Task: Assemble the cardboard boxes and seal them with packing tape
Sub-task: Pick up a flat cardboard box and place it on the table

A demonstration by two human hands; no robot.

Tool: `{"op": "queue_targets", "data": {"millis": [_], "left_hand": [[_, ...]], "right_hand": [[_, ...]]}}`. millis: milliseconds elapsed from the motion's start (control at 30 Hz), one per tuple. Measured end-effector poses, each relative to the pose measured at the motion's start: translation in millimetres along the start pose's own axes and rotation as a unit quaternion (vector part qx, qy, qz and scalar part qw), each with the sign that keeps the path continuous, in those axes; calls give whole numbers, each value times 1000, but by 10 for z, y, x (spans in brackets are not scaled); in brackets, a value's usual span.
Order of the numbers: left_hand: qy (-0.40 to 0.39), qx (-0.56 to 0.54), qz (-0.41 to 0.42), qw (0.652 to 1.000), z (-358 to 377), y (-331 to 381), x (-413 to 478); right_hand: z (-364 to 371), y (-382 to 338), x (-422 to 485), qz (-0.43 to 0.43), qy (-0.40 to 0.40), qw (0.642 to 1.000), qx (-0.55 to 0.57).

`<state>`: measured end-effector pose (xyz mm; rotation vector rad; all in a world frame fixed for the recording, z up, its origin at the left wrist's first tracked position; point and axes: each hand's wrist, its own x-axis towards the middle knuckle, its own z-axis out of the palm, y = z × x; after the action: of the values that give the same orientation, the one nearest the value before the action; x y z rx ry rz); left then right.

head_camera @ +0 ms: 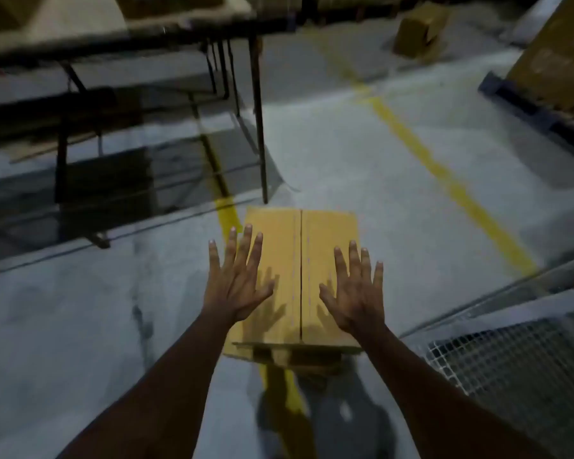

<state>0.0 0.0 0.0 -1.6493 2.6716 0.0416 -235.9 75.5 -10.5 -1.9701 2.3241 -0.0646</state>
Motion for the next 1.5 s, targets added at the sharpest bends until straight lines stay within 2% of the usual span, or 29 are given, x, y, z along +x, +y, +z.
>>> {"op": "queue_targets", "data": {"millis": [33, 133, 267, 400, 500, 633, 800, 1133, 1300, 1500], "left_hand": [[-28, 2, -2, 1000, 244, -7, -7], [-48, 23, 13, 999, 1040, -50, 9], [-63, -4, 12, 998, 1854, -94, 225], [-86, -43, -9, 995, 2349, -60, 541], [-107, -32, -3, 994, 2639, -96, 684], [-93, -22, -19, 995, 2815, -240, 749], [-106, -79, -128, 983, 2779, -292, 834], [-114, -105, -142, 978, 2309, -278, 743], [-96, -111, -137, 980, 1593, -219, 664], [-65, -123, -128, 982, 267, 3, 659]], "right_hand": [[250, 7, 25, -1, -18, 1000, 0], [986, 86, 87, 7, -39, 999, -25], [1824, 142, 344, -23, -36, 999, -12], [2212, 146, 748, -4, -52, 998, -24], [2438, 249, 940, 22, -52, 998, -28], [2615, 616, 973, 78, -35, 995, -51], [2572, 791, 964, 185, -27, 982, -15], [2198, 435, 895, 242, -5, 969, 60], [1496, 360, 763, 250, 42, 964, 85], [127, 383, 764, 290, 67, 949, 107]]}}
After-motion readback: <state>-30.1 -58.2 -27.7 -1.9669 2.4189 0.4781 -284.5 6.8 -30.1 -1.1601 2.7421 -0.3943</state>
